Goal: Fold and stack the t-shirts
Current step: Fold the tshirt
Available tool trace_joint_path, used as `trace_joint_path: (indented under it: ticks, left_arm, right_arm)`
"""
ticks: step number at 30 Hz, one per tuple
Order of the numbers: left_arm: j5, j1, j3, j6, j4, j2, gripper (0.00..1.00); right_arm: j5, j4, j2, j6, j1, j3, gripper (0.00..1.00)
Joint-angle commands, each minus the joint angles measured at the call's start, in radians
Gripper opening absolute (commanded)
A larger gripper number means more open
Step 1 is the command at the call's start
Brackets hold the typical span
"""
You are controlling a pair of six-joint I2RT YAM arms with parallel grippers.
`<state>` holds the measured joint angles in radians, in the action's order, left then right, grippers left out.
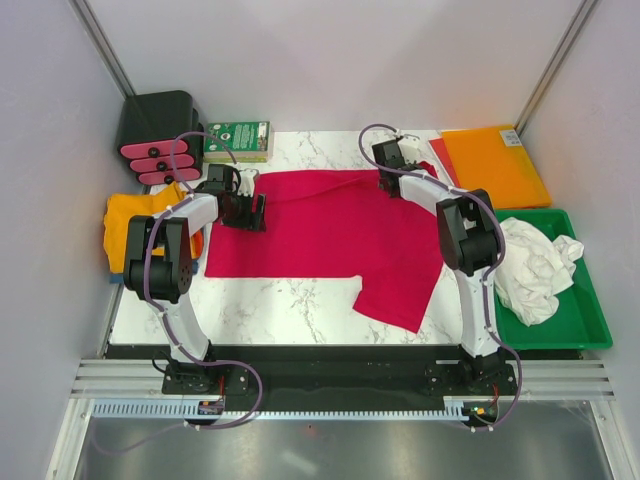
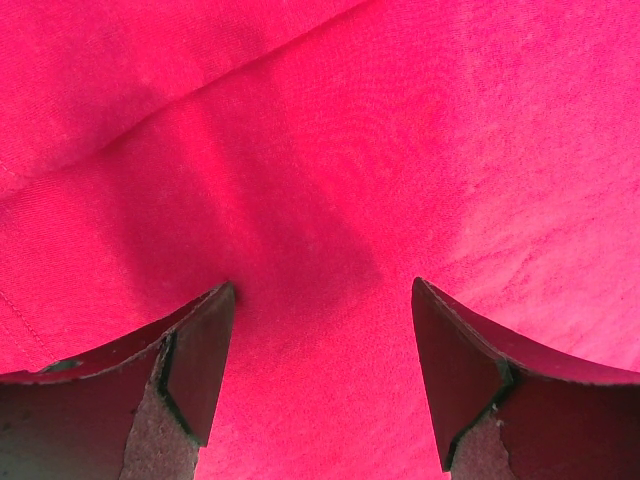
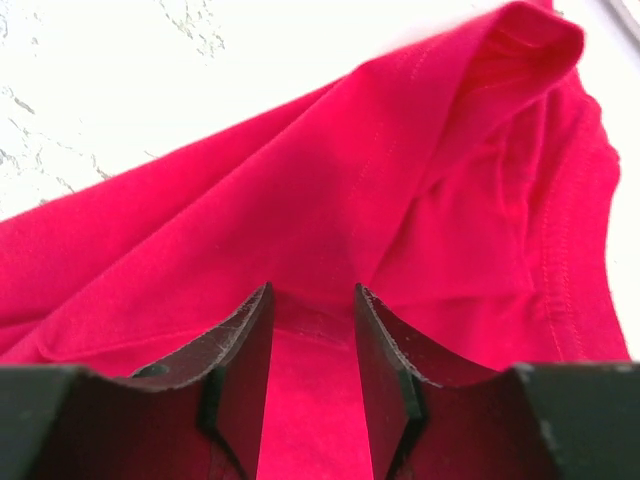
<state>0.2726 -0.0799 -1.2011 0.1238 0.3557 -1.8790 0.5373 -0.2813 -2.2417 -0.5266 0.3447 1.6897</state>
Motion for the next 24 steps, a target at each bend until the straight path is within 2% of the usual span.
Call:
trace_joint_path:
  ticks: [1,10,13,17,24]
  left_arm:
    - [0.022,0.000,0.009,-0.021,-0.023,-0.008,0.78]
    - [0.025,0.000,0.009,-0.023,-0.021,-0.008,0.78]
    - [0.025,0.000,0.009,-0.023,-0.021,-0.005,0.78]
    - [0.028,0.000,0.011,-0.023,-0.023,-0.002,0.78]
    - [0.031,0.000,0.011,-0.024,-0.021,-0.008,0.78]
  right_arm:
    - [-0.017,-0.027,-0.032,-0.006,-0.003,0.073,0.44]
    - [-0.014,-0.030,-0.013,-0.024,-0.003,0.027,0.35]
    - [-0.008,-0.029,-0.003,-0.030,-0.003,0.010,0.36]
    - [-0.007,-0.027,0.010,-0.038,-0.003,-0.011,0.43]
    - [-0.022,0.010,0.040,-0.052,-0.003,-0.062,0.44]
